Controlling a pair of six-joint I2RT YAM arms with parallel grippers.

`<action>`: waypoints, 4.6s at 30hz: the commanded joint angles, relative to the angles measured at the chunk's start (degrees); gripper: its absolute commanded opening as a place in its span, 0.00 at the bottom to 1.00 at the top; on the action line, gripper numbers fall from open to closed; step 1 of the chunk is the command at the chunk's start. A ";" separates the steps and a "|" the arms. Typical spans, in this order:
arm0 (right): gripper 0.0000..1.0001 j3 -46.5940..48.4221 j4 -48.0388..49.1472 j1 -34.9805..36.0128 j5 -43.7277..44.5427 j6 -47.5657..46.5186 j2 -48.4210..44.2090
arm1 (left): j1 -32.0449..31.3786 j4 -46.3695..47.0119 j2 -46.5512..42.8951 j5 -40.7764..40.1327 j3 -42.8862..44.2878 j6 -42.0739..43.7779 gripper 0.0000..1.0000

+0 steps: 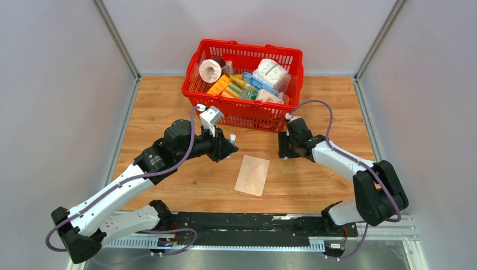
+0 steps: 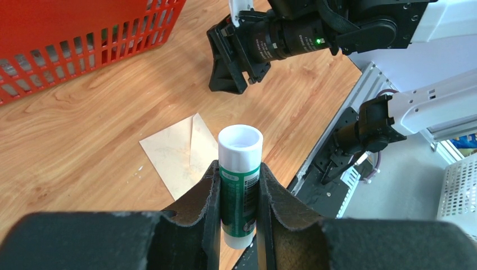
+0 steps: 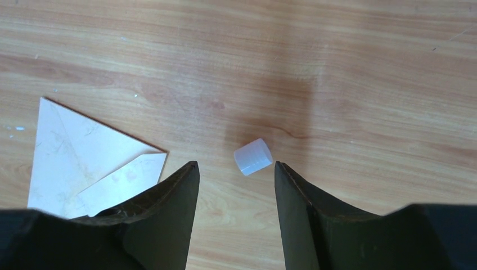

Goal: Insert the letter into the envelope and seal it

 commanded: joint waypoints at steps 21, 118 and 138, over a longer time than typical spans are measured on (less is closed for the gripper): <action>0.51 5.59 -4.30 0.37 3.67 1.93 9.42 | 0.76 -0.75 -0.39 0.98 3.15 1.27 0.00; 0.30 -23.77 4.50 2.04 -9.36 50.78 -20.71 | 1.02 12.43 5.06 -1.30 -6.86 -9.72 0.00; 0.34 -12.08 -13.10 13.02 3.94 71.63 -8.78 | 1.02 12.35 3.48 -1.65 -7.48 -9.72 0.00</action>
